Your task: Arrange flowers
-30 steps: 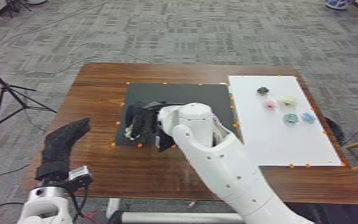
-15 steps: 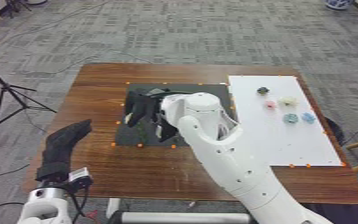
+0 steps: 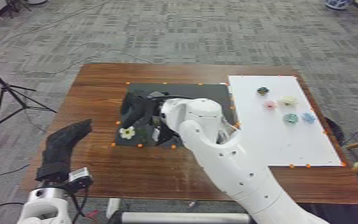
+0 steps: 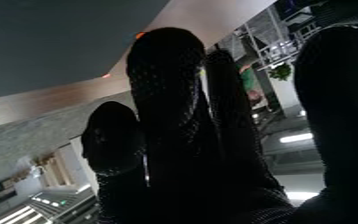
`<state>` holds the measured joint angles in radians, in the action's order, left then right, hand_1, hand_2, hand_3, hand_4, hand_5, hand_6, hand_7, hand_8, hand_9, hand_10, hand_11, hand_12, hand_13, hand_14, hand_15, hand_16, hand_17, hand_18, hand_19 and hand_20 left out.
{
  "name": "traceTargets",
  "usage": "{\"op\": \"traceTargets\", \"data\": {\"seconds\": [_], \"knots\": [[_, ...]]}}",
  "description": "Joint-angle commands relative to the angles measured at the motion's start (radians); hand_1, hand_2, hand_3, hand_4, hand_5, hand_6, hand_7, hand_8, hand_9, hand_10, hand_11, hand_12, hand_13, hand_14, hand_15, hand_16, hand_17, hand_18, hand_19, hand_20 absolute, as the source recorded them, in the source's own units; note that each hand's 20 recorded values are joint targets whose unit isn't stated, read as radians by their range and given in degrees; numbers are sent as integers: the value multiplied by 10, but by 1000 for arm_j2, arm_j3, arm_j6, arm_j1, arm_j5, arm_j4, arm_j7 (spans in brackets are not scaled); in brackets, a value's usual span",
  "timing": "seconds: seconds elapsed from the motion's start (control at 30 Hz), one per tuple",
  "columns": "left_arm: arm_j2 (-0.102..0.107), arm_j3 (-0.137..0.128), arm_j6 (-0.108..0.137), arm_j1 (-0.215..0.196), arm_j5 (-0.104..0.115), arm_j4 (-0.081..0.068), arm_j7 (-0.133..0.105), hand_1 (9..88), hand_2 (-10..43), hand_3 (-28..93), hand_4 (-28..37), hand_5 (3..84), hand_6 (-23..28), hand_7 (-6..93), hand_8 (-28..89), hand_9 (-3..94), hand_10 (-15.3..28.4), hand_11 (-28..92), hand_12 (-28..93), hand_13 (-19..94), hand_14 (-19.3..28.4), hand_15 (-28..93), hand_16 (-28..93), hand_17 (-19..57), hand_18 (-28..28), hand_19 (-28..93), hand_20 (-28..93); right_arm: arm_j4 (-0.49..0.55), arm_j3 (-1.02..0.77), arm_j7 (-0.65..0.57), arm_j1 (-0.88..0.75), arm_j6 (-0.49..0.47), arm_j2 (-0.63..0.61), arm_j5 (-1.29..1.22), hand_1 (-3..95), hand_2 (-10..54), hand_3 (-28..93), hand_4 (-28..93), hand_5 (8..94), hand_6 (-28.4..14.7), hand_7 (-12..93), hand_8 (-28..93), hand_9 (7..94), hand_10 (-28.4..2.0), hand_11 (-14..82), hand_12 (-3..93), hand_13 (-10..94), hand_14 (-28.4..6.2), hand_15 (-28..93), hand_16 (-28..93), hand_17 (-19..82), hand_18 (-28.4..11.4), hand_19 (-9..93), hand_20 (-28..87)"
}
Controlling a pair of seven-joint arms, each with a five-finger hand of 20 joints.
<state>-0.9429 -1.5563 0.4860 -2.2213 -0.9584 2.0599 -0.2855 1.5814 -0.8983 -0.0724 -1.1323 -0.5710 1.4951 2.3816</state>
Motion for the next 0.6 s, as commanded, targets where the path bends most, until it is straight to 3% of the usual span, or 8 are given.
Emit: {"op": "traceTargets", "data": {"seconds": [0.03,0.17,0.47,0.57,0.6], "knots": [[-4,-5,-8,-8,-1,5,-2,240,10,675,-283,540,-15,166,-105,494,142,190,94,375,153,146,-16,43,106,95,136,10,9,27,-6,-11,-6,44,337,-95,635,-130,526,-6,111,-82,600,-140,82,156,843,-72,427,339,533,-169,921,430],[-7,-9,-9,-11,-5,8,0,239,10,676,-283,540,-15,167,-105,494,142,190,94,375,152,145,-16,43,106,94,136,33,-4,19,13,24,-45,24,330,-95,636,-130,483,-11,103,-75,561,-153,76,160,815,-83,427,336,510,-178,906,433],[-10,-53,28,-42,0,24,-8,240,8,678,-283,539,-12,166,-105,494,141,190,94,377,152,145,-16,46,104,97,138,223,-100,19,-47,452,-401,-97,355,-95,655,-137,506,-10,146,-69,590,-146,88,178,776,-91,430,327,476,-181,873,439],[-12,-53,36,-50,-1,28,-13,244,5,682,-283,539,-12,166,-104,496,141,191,94,379,153,147,-16,49,104,99,139,259,-193,4,-120,549,-518,-135,359,-95,659,-145,509,-13,153,-69,593,-145,89,186,776,-90,435,323,477,-180,870,444],[-14,-58,36,-55,-11,29,-8,247,3,683,-283,539,-12,166,-104,496,141,191,93,380,153,147,-16,50,104,102,140,271,-235,-13,-145,530,-540,-143,361,-95,665,-151,514,-15,162,-65,608,-145,108,196,778,-84,449,327,482,-176,874,448]]}}
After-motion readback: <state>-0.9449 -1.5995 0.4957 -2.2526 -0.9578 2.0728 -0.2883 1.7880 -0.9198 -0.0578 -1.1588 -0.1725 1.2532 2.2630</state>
